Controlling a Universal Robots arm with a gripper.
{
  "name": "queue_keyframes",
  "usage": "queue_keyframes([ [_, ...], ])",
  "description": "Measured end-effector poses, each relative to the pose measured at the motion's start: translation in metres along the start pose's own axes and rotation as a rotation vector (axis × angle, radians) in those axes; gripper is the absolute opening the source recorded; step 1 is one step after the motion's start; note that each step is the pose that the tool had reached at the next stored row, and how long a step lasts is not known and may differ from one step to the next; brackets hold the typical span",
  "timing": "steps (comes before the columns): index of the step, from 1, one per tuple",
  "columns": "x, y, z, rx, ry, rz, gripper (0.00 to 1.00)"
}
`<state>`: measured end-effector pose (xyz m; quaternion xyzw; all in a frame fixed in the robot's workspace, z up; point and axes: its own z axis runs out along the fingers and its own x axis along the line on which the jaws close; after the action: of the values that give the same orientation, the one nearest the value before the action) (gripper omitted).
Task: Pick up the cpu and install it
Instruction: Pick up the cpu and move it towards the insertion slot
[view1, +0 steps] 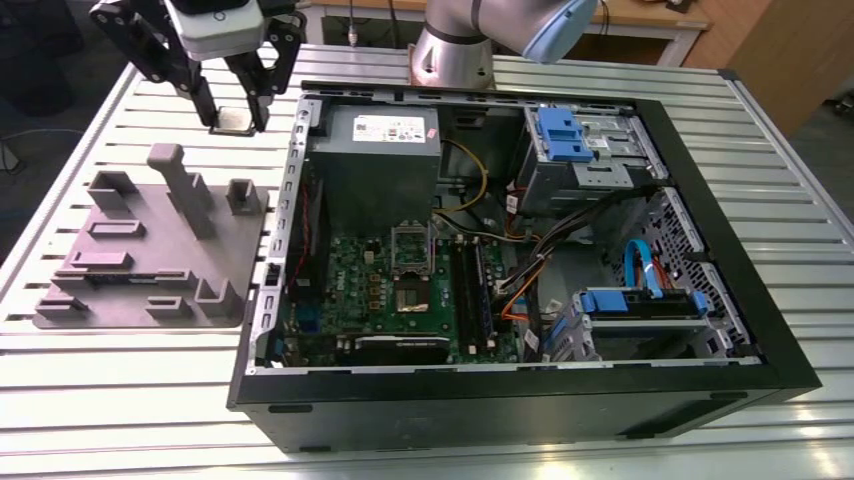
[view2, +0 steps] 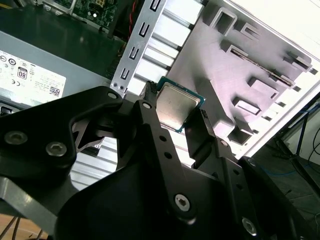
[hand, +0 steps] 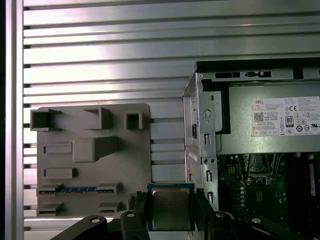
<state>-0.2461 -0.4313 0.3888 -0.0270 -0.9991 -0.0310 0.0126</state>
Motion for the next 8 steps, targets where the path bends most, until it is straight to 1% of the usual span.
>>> queue_keyframes([
  [8,-0.002,0.0001,0.0,0.0,0.0,0.0,0.47],
])
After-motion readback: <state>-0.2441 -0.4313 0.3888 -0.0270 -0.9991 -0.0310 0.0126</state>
